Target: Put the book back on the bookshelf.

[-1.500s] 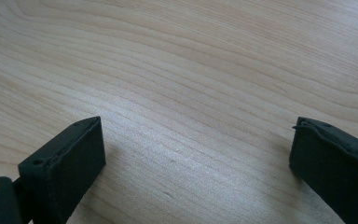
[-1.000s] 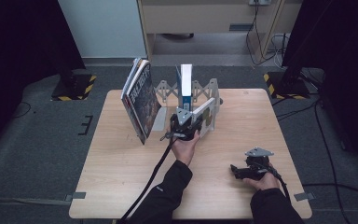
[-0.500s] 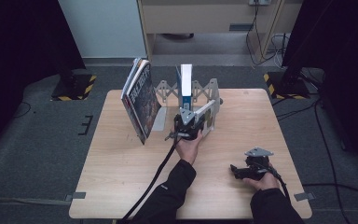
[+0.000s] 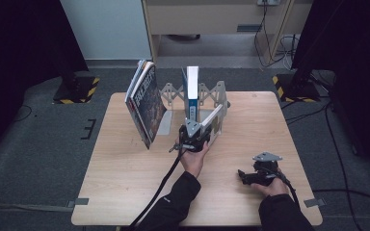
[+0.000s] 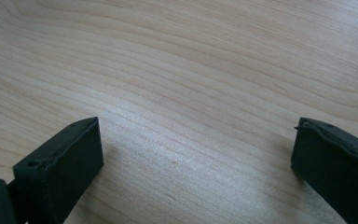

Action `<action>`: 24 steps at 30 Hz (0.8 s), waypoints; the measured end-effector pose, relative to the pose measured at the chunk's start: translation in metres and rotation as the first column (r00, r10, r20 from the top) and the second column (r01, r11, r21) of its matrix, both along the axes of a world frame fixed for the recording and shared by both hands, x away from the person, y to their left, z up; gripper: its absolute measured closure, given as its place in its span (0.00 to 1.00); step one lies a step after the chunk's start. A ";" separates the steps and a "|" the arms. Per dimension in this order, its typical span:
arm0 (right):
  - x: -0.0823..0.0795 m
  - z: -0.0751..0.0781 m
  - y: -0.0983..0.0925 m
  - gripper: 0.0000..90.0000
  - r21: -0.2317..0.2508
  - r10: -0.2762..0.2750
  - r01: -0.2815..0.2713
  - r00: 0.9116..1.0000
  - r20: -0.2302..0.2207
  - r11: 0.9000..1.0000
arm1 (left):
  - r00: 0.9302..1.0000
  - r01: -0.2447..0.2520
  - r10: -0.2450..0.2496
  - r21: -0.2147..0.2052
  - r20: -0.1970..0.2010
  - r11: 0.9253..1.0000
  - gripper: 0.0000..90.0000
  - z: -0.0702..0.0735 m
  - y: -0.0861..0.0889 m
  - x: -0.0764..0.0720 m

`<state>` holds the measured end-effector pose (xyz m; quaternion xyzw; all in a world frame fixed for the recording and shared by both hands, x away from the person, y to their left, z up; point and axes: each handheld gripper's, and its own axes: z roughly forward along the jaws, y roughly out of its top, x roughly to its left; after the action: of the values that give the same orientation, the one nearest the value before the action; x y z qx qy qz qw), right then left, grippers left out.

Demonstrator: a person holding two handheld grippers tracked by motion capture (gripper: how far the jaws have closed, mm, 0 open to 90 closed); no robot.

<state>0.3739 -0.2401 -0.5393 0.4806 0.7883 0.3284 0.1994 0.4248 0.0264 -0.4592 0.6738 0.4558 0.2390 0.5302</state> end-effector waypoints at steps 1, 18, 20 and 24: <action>0.000 0.000 0.000 0.03 0.000 0.000 0.000 1.000 0.000 1.000 | 1.000 0.004 -0.004 0.007 -0.004 1.000 0.81 -0.001 0.001 -0.002; 0.000 0.000 0.001 0.02 0.000 0.000 0.000 1.000 -0.001 1.000 | 0.996 0.048 -0.045 0.035 -0.074 0.998 0.81 -0.028 0.017 -0.028; 0.000 0.000 0.001 0.02 0.000 -0.001 0.001 1.000 -0.002 1.000 | 0.996 0.051 -0.049 0.039 -0.071 0.998 0.81 -0.028 0.017 -0.029; 0.000 0.000 0.001 0.02 0.000 -0.002 0.002 1.000 -0.002 1.000 | 0.995 0.064 -0.061 0.040 -0.082 0.997 0.79 -0.029 0.015 -0.028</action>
<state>0.3737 -0.2392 -0.5394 0.4816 0.7880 0.3280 0.1989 0.3965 0.0415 -0.4879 0.7079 0.4504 0.2044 0.5041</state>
